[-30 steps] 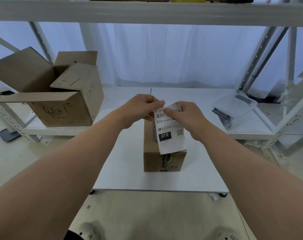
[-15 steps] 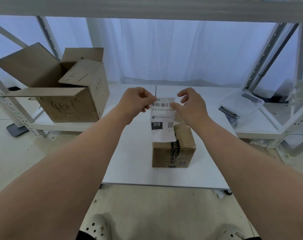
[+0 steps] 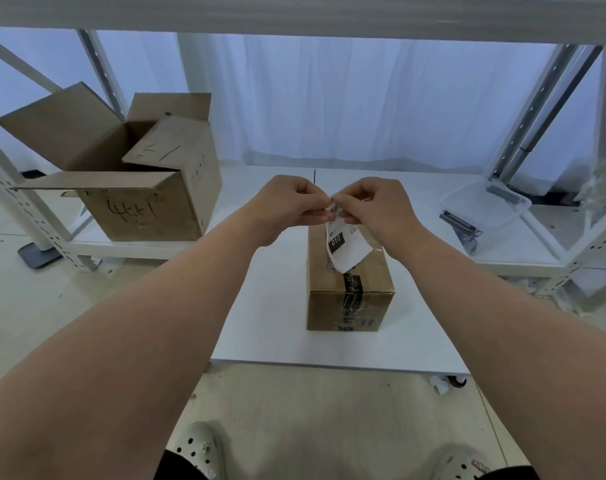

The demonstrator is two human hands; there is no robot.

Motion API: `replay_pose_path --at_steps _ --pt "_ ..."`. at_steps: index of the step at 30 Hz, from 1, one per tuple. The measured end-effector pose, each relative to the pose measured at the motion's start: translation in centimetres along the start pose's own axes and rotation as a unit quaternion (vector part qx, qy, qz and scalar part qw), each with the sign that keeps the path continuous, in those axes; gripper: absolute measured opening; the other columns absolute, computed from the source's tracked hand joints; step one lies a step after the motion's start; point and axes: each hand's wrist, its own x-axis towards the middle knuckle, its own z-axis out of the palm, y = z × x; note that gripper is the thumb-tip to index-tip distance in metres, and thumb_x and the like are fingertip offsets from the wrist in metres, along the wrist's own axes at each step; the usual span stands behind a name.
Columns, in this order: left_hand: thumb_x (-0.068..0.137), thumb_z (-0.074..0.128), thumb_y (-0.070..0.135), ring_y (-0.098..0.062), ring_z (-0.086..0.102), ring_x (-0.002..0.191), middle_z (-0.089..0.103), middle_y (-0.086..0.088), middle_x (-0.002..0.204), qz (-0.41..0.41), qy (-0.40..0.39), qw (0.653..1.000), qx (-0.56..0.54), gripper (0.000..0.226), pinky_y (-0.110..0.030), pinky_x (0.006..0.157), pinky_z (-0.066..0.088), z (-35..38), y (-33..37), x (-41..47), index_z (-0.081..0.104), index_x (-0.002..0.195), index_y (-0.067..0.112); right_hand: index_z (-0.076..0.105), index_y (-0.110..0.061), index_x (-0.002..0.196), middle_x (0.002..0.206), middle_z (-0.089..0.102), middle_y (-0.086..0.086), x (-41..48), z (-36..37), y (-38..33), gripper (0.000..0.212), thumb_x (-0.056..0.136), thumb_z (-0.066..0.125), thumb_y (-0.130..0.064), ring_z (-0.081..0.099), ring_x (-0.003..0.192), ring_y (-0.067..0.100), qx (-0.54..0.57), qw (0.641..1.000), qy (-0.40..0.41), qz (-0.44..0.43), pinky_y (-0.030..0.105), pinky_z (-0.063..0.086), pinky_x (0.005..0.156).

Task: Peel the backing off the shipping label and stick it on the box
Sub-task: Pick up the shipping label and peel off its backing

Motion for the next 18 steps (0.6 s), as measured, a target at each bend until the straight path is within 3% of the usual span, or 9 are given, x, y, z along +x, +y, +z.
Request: replay_pose_path --at_steps 4,7,10,18 --pt "0.085 0.066 0.005 -0.012 0.071 0.073 0.071 -0.012 0.078 -0.003 -0.005 0.999 -0.035 0.007 -0.016 0.068 0.056 0.55 0.09 -0.04 0.062 0.080 0.002 0.070 -0.012 0.080 0.083 0.070 0.005 -0.10 -0.21 -0.30 0.005 0.083 0.067 -0.015 0.069 0.079 0.018 0.022 1.000 -0.004 0.004 0.027 0.060 0.071" --pt "0.086 0.066 0.009 -0.008 0.067 0.063 0.067 -0.005 0.072 -0.002 0.004 1.000 -0.024 0.007 -0.015 0.062 0.054 0.71 0.09 -0.09 0.064 0.081 0.005 0.068 -0.014 0.078 0.079 0.068 0.004 -0.32 -0.33 -0.53 0.007 0.085 0.066 -0.012 0.067 0.071 0.015 0.032 0.999 -0.005 0.002 0.020 0.058 0.063" --pt "0.087 0.065 0.010 -0.008 0.062 0.063 0.065 -0.002 0.072 0.003 0.009 1.000 -0.017 0.008 -0.017 0.063 0.054 0.77 0.07 -0.11 0.065 0.080 0.008 0.067 -0.014 0.076 0.073 0.066 0.003 -0.44 -0.50 -0.59 0.009 0.085 0.066 -0.011 0.066 0.064 0.014 0.052 0.999 -0.005 0.011 0.022 0.058 0.063" --pt "0.086 0.064 0.006 -0.012 0.062 0.073 0.066 -0.003 0.080 0.017 0.021 0.999 -0.022 0.006 -0.019 0.073 0.055 0.92 0.04 -0.03 0.067 0.081 0.008 0.067 -0.008 0.078 0.074 0.067 0.004 -0.35 -0.50 -0.55 0.006 0.083 0.069 -0.010 0.068 0.070 0.017 0.070 0.997 -0.007 0.019 0.029 0.060 0.072"
